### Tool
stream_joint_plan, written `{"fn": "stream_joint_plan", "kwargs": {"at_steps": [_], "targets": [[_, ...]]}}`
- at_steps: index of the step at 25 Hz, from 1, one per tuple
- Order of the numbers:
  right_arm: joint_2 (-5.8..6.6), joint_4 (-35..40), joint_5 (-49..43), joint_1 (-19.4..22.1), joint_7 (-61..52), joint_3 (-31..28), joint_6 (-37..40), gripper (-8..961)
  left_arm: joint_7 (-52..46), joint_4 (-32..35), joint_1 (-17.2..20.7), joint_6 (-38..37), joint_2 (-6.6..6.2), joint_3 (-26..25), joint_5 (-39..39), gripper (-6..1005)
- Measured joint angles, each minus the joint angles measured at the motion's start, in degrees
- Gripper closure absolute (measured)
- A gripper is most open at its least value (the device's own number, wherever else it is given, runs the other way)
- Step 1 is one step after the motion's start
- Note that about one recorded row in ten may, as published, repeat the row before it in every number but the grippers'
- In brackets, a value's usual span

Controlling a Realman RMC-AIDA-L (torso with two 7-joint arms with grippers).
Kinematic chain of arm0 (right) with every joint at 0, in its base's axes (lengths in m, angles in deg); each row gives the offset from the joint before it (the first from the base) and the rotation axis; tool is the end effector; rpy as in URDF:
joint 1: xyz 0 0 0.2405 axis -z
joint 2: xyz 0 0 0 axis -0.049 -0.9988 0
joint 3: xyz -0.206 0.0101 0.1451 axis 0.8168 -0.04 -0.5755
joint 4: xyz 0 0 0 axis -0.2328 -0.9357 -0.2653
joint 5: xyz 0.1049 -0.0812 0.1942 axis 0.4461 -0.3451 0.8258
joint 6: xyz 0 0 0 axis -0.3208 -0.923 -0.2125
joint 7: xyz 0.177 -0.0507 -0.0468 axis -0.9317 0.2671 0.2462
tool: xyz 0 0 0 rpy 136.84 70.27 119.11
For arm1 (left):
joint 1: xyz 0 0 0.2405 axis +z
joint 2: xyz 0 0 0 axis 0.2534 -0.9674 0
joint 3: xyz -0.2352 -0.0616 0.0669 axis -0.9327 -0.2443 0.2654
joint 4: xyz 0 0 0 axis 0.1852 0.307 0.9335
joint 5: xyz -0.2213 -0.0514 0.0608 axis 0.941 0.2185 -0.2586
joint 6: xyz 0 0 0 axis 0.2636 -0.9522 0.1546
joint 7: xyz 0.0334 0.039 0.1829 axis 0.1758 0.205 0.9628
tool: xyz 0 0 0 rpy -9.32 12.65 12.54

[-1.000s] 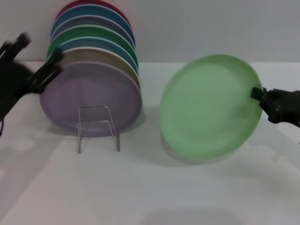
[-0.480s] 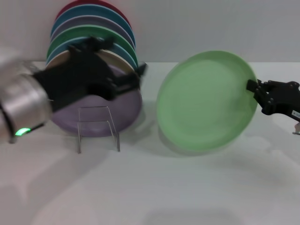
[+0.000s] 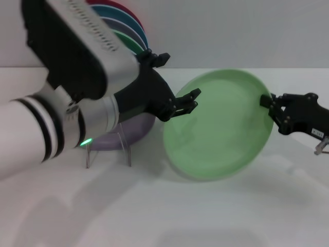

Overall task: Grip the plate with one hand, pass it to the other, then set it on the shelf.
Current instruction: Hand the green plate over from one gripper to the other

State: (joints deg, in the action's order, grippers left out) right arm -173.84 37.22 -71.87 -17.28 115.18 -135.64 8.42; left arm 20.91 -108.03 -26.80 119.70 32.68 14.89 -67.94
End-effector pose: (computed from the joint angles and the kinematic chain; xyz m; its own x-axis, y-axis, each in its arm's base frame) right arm 0.2829 0.3889 -0.0024 0.7843 -0.1250 -0.6077 -0.5216 -0.6633 -0.5367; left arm -0.0509 0.3469 -0.0476 0.9640 -0.0147 0.2657 0.1718 -0.7279 -0.6639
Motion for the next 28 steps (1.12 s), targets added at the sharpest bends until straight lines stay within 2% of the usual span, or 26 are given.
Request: {"fn": "stream_joint_plan", "kwargs": {"at_steps": [1, 2, 3, 5, 6, 9, 19, 28], "targets": [[-0.02, 0.26, -0.01, 0.09, 0.29, -0.01, -0.35, 930, 6.28, 0.73, 0.64, 2.94, 3.17, -3.07, 3.33, 268], [-0.02, 0.62, -0.02, 0.11, 0.48, -0.05, -0.73, 930, 9.69, 1.16, 1.06, 4.54, 5.14, -4.95, 5.22, 268], [-0.02, 0.95, -0.03, 0.13, 0.73, -0.14, -1.09, 930, 15.47, 1.91, 1.68, 7.28, 7.99, -7.76, 8.43, 269], [-0.02, 1.43, -0.03, 0.16, 1.58, -0.23, -1.76, 930, 22.51, 3.09, 2.17, 10.39, 10.56, -11.02, 12.99, 270], [-0.03, 1.66, -0.03, 0.20, 2.16, -0.23, -2.13, 930, 24.98, 3.63, 2.12, 11.37, 10.94, -11.92, 15.03, 270], [-0.06, 2.11, 0.02, 0.30, 3.49, -0.44, -3.17, 930, 26.48, 5.09, 0.90, 12.48, 10.38, -12.50, 18.73, 272], [-0.05, 1.99, 0.57, -0.13, 3.64, -0.51, -7.96, 930, 27.00, 9.65, -1.50, 12.71, 10.90, -13.06, 18.56, 277], [-0.05, 1.69, 0.80, 0.59, 3.15, -0.70, -8.98, 930, 27.01, 10.12, -2.02, 12.37, 10.81, -13.49, 18.28, 281]]}}
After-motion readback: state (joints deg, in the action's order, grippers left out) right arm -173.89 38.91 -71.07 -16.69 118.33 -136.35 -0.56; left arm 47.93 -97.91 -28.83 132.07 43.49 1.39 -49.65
